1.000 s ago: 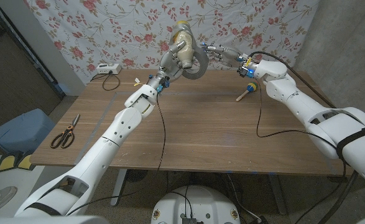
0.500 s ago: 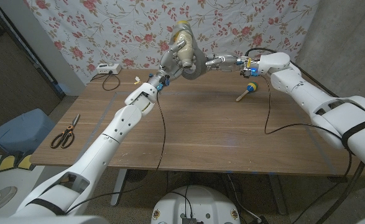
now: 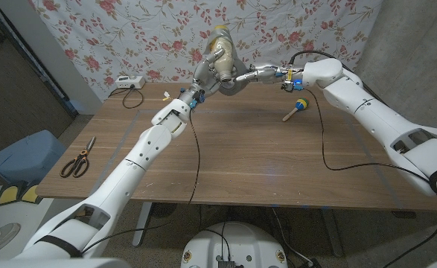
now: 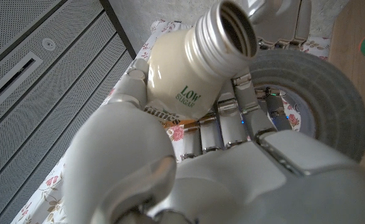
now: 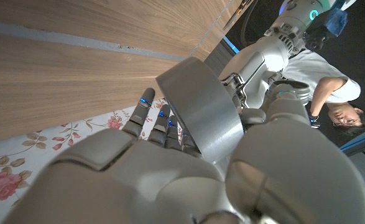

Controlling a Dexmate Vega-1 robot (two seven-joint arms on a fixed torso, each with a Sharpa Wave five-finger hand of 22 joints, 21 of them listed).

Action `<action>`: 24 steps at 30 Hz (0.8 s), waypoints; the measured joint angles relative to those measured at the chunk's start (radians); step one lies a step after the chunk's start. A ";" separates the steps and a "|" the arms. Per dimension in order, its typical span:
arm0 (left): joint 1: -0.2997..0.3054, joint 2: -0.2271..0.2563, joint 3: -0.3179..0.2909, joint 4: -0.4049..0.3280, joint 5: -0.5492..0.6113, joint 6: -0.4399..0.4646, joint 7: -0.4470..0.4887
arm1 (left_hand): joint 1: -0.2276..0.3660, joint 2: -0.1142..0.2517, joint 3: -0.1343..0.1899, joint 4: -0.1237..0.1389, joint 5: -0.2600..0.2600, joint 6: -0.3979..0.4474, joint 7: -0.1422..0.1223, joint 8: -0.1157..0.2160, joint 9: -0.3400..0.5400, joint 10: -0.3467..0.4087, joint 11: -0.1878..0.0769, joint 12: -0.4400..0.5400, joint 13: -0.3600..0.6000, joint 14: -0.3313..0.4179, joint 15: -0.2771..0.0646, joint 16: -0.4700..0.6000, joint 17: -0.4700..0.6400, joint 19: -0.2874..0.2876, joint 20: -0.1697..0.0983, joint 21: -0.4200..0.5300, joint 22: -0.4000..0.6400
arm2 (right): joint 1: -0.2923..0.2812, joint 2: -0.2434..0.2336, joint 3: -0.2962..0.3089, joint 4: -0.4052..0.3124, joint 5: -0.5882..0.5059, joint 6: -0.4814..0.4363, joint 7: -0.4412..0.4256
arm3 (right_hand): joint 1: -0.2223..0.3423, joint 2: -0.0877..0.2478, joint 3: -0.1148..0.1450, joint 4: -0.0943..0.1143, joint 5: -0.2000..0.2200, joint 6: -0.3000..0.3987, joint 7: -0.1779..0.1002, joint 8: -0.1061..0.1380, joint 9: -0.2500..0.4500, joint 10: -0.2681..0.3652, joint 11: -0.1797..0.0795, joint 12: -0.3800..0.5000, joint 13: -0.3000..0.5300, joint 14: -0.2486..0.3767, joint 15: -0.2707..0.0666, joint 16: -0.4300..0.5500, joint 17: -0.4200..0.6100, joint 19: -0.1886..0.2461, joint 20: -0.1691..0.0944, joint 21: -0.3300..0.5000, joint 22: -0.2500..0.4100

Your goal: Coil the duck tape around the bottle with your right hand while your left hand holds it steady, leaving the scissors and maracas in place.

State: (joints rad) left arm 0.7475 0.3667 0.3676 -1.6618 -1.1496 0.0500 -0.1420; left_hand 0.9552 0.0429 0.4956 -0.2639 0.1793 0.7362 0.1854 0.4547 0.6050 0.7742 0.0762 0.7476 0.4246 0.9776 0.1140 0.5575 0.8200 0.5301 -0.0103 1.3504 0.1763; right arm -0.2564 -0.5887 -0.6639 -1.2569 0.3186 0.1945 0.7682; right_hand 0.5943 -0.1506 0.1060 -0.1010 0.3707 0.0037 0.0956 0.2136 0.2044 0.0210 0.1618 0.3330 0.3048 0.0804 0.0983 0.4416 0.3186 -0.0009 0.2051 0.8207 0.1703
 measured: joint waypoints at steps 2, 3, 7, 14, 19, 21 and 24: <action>-0.001 -0.002 0.000 0.001 0.000 0.000 0.000 | 0.000 0.000 0.000 0.000 0.000 0.000 0.000 -0.001 0.000 0.001 0.001 0.000 0.000 0.001 -0.001 0.000 0.000 0.000 0.000 0.001 -0.001 | 0.000 0.000 0.000 0.000 -0.013 -0.016 -0.021 | 0.025 0.025 -0.004 0.002 0.014 0.049 -0.006 0.016 0.000 0.072 -0.024 0.012 -0.014 0.074 -0.037 0.023 -0.014 0.063 -0.005 -0.004 0.000; -0.001 -0.003 0.001 0.001 0.003 -0.003 0.003 | 0.000 0.000 0.000 0.000 0.000 0.000 0.000 -0.001 0.000 0.001 0.001 0.000 0.000 0.005 -0.005 -0.001 0.000 0.000 0.000 0.002 -0.001 | -0.013 -0.016 -0.008 -0.065 -0.024 -0.025 -0.040 | 0.050 0.050 -0.004 0.001 0.018 0.081 -0.007 0.025 0.000 0.119 -0.038 0.023 -0.019 0.127 -0.065 0.041 -0.019 0.105 -0.010 -0.004 0.002; -0.001 -0.007 0.002 0.003 0.004 -0.007 0.004 | 0.000 0.000 0.000 0.000 0.000 0.000 0.000 -0.002 0.000 0.002 0.002 0.001 0.000 0.005 -0.005 -0.001 0.001 0.000 -0.001 0.005 -0.001 | -0.034 -0.020 -0.008 -0.107 -0.055 -0.039 -0.119 | 0.164 0.155 0.023 -0.025 0.003 0.256 0.025 0.081 0.003 0.378 -0.095 0.140 0.007 0.393 -0.102 0.181 0.031 0.292 -0.048 0.025 0.011; -0.004 -0.017 0.005 0.011 0.007 -0.014 0.003 | -0.003 0.003 0.000 0.000 -0.002 0.005 0.002 -0.003 0.000 0.003 0.003 0.015 -0.003 0.011 -0.011 -0.009 0.004 -0.004 -0.004 0.011 0.000 | -0.117 0.007 0.012 -0.175 -0.122 -0.019 -0.322 | 0.311 0.082 0.105 -0.068 -0.092 0.558 0.121 0.232 0.040 0.742 -0.022 0.494 0.161 0.563 0.013 0.411 0.057 0.471 -0.142 0.125 0.025; -0.010 -0.026 0.006 0.020 0.003 -0.018 -0.012 | -0.003 0.003 0.000 0.000 0.003 0.005 0.002 -0.003 0.017 0.003 0.003 0.015 -0.003 0.011 -0.011 -0.010 0.010 -0.015 -0.001 0.011 0.001 | -0.169 0.048 0.023 -0.181 -0.173 0.034 -0.478 | 0.323 0.069 0.119 -0.062 -0.122 0.601 0.128 0.258 0.063 0.775 -0.023 0.542 0.211 0.570 0.020 0.507 0.058 0.460 -0.173 0.136 0.030; -0.014 -0.030 0.006 0.025 -0.001 -0.019 -0.025 | -0.003 0.002 0.000 0.000 0.003 0.005 0.002 0.000 0.024 -0.001 -0.001 0.015 -0.003 0.009 -0.013 -0.012 0.016 -0.017 -0.003 0.011 0.001 | -0.180 0.063 0.025 -0.173 -0.194 0.056 -0.533 | 0.323 0.069 0.121 -0.062 -0.127 0.616 0.129 0.258 0.072 0.772 -0.026 0.547 0.229 0.570 0.020 0.527 0.058 0.454 -0.179 0.136 0.031; -0.016 -0.035 0.010 0.031 -0.006 -0.019 -0.047 | -0.004 0.004 0.000 0.000 0.003 0.005 0.002 0.000 0.031 -0.001 -0.001 0.015 -0.003 0.007 -0.015 -0.017 0.025 -0.020 -0.006 0.010 0.002 | -0.195 0.086 0.025 -0.155 -0.226 0.077 -0.599 | 0.334 0.059 0.116 -0.057 -0.131 0.634 0.126 0.264 0.083 0.774 -0.031 0.557 0.249 0.570 0.020 0.565 0.058 0.440 -0.186 0.136 0.031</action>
State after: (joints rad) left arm 0.7314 0.3312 0.3779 -1.6306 -1.1559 0.0310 -0.1887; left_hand 0.9509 0.0466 0.4956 -0.2639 0.1823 0.7416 0.1869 0.4548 0.6359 0.7735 0.0754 0.7626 0.4212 0.9850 0.0991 0.5402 0.8451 0.5098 -0.0168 1.3599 0.1779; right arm -0.4514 -0.5028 -0.6386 -1.4114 0.0929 0.2718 0.1692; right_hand 0.9281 -0.0917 0.2215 -0.1580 0.2398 0.6373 0.2216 0.4779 0.2876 0.7952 0.1312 0.8902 0.5536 0.6508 0.1179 1.0061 0.3765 0.4390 0.0192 0.9569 0.2014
